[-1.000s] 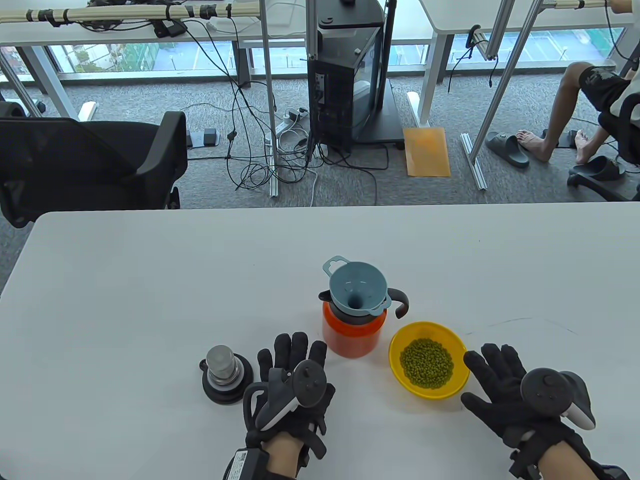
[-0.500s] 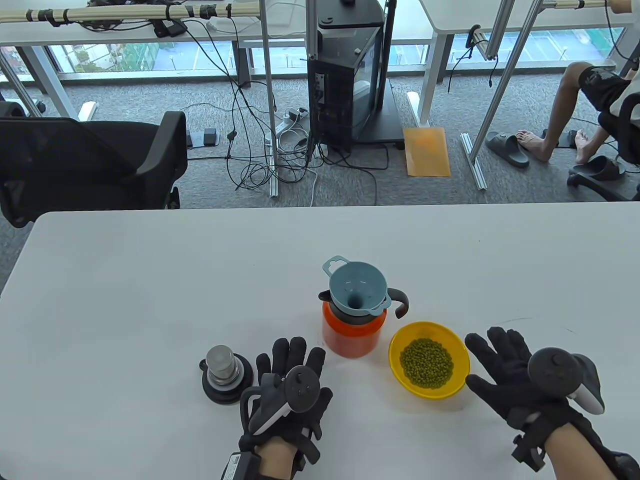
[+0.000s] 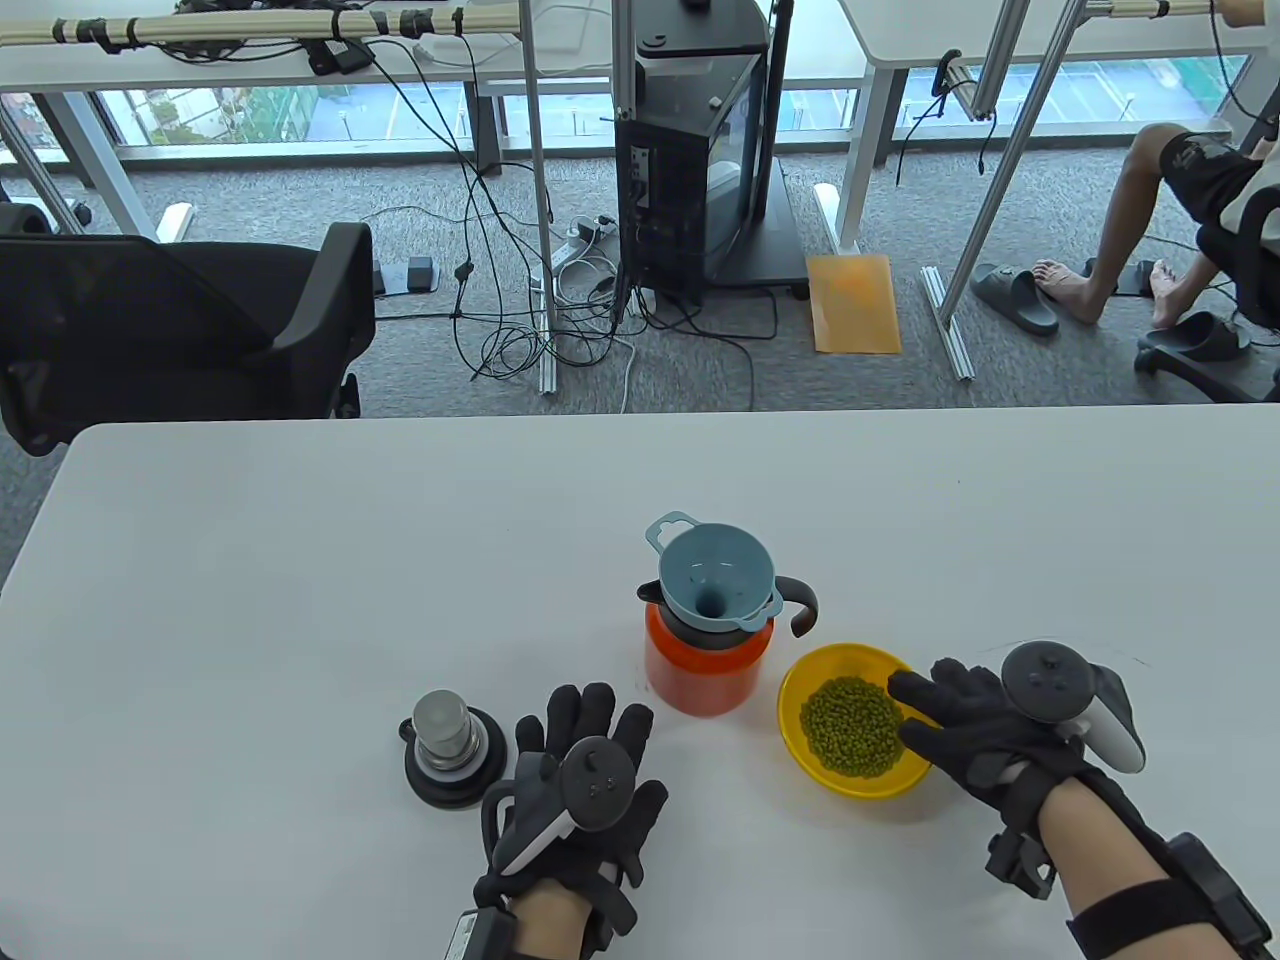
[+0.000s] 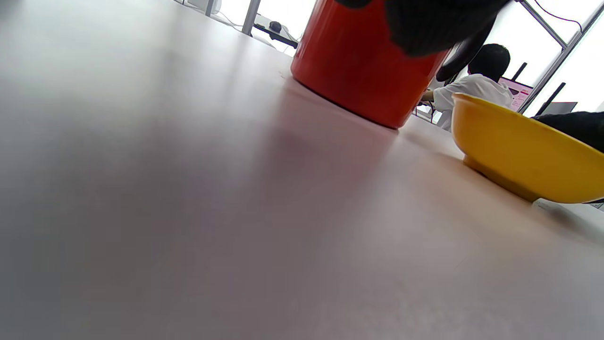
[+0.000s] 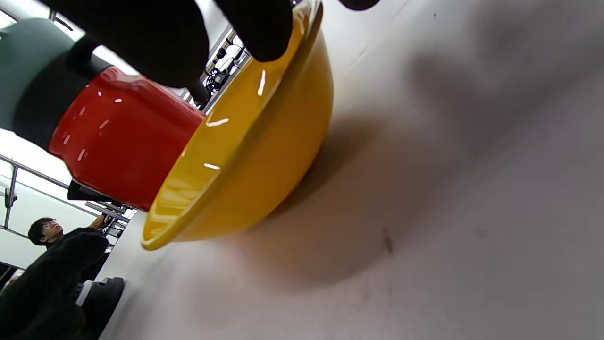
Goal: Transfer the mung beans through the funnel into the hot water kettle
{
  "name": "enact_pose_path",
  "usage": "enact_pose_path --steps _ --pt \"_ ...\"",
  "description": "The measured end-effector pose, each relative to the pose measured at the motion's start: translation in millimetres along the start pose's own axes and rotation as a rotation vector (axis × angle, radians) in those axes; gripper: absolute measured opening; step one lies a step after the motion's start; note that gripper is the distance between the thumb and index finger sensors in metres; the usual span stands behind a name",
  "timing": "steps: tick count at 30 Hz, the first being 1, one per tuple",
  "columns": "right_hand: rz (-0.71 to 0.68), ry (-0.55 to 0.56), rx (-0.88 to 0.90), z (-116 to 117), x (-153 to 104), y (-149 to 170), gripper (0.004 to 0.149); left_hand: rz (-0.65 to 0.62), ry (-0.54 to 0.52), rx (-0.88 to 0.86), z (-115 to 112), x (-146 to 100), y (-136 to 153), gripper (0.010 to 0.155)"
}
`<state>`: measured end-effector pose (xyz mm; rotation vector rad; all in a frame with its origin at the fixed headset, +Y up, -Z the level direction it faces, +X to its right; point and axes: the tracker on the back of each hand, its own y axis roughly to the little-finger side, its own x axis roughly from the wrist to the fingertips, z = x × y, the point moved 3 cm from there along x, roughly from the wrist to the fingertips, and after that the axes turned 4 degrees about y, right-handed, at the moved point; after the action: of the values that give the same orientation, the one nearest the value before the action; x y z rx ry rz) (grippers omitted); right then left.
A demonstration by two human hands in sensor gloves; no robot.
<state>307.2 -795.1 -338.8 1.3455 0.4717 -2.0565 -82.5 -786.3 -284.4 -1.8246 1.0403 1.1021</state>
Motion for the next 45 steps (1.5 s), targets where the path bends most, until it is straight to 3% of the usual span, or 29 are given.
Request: enact_pose_path --steps 4,7,11,18,23,28,35,45 --pt "0.03 -0.019 0.028 10 3 7 0.074 -0.004 0.004 0.008 -1 2 -1 0.076" --pt "0.039 0.032 0.02 6 4 9 0.07 -0.013 0.01 -0.004 -2 2 -2 0.076" --pt "0.077 0.1 0.144 1 3 14 0.069 -0.017 0.012 -0.007 -3 1 -2 0.076" --pt "0.116 0.273 0.236 -21 -4 17 0.068 -0.017 0.016 -0.011 -4 1 -1 0.075" --pt "0.117 0.318 0.445 -41 -7 16 0.066 -0.018 0.016 -0.023 -4 0 0 0.075" --pt "0.098 0.442 0.43 -75 -11 -10 0.067 -0.029 0.012 -0.026 -2 -1 -2 0.075" --pt "0.003 0.486 0.428 -109 -7 -71 0.072 -0.034 0.015 -0.03 -3 -1 -2 0.075" --pt "-0.147 0.439 0.342 -110 16 -155 0.09 -0.042 0.024 -0.033 -3 0 -2 0.076"
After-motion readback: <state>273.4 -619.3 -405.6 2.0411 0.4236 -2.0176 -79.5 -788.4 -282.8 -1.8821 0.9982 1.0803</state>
